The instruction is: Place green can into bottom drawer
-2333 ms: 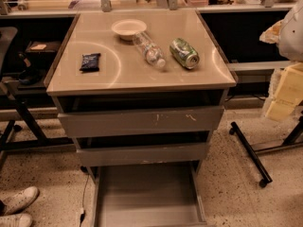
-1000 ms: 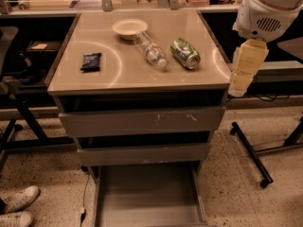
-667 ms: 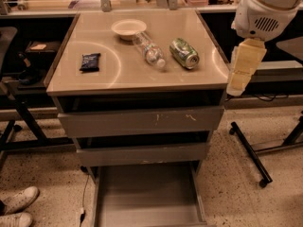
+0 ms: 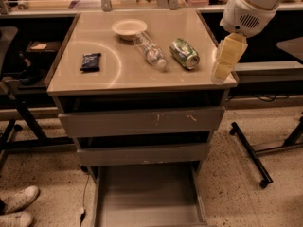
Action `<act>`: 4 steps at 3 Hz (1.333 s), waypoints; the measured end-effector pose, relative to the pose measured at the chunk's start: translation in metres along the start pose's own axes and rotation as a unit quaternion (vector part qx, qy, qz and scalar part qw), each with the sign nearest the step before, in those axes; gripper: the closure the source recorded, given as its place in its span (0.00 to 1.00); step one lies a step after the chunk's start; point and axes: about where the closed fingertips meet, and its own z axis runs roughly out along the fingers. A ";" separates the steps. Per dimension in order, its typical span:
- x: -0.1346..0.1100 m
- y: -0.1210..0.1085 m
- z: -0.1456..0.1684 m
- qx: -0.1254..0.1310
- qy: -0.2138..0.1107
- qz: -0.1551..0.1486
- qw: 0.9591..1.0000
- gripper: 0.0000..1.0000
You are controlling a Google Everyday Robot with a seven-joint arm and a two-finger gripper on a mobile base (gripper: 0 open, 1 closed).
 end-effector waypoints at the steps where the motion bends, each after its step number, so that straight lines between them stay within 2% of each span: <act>1: -0.014 -0.047 0.027 -0.004 -0.010 0.024 1.000 0.00; 2: -0.021 -0.086 0.047 -0.004 -0.014 0.047 0.999 0.00; 3: -0.024 -0.105 0.040 0.018 -0.028 0.051 0.998 0.00; 4: -0.025 -0.108 0.046 0.020 -0.029 0.054 0.998 0.00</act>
Offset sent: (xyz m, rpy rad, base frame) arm 0.1647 -0.0152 -0.0196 0.0738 0.0436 -0.1537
